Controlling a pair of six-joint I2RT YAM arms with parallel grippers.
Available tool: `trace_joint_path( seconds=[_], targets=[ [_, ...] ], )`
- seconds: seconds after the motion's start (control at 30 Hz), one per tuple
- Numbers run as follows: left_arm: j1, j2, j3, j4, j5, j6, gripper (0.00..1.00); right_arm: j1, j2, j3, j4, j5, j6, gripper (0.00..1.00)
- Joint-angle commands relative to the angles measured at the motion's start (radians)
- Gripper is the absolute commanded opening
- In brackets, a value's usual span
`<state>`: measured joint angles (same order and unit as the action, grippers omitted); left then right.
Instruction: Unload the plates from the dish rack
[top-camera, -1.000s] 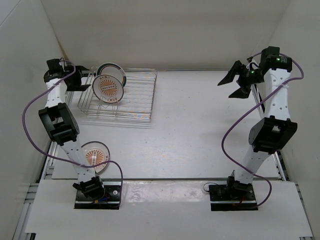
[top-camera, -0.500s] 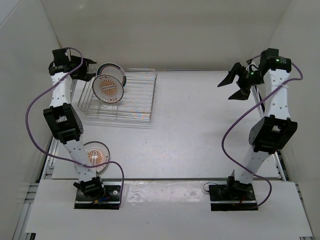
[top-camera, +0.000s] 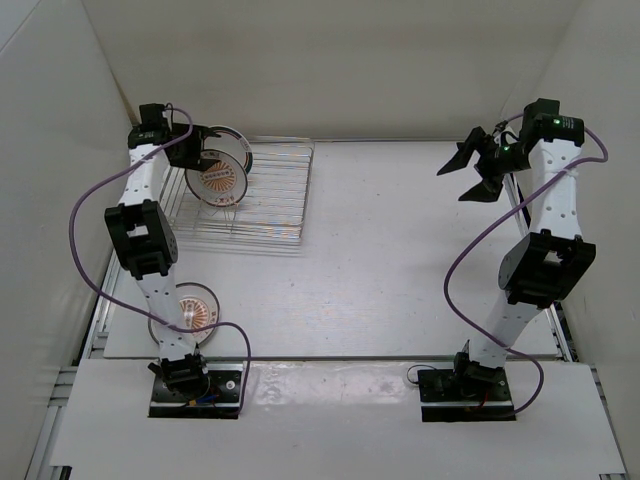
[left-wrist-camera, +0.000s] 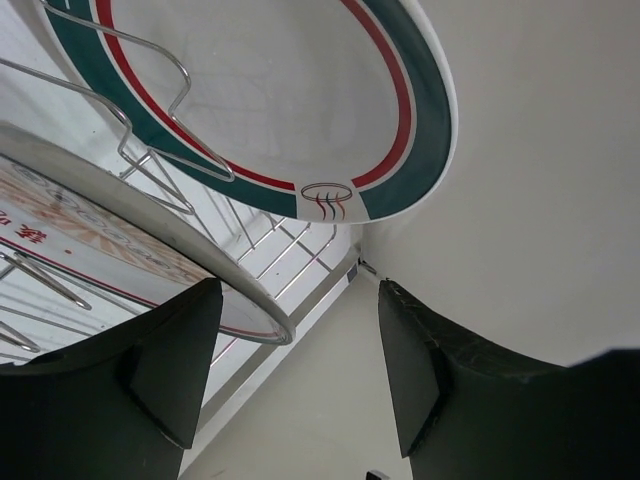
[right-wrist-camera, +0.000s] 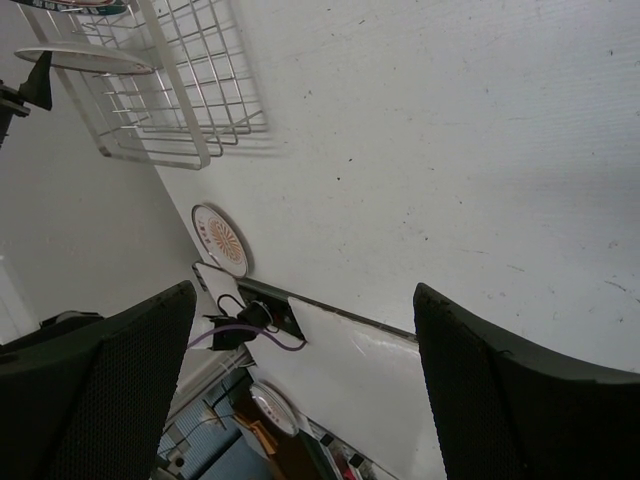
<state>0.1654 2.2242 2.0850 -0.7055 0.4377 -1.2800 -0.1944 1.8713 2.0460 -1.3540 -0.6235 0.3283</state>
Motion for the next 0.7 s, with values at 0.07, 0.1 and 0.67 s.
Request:
trace_joint_path(
  seconds=[0.07,0.1,0.67],
  targets=[
    [0.011,-0.037,-0.051,-0.005,0.004,-0.001,0.72,-0.011,-0.029,-0.007,-0.134,0.005,-0.003,0.9],
    [0.013,-0.04,-0.072,-0.002,0.009,0.002,0.71,-0.013,-0.027,-0.009,-0.135,0.005,0.0,0.9],
    [0.023,-0.123,-0.187,0.044,0.067,-0.021,0.47,-0.019,-0.012,-0.007,-0.138,-0.005,0.003,0.9]
  ],
)
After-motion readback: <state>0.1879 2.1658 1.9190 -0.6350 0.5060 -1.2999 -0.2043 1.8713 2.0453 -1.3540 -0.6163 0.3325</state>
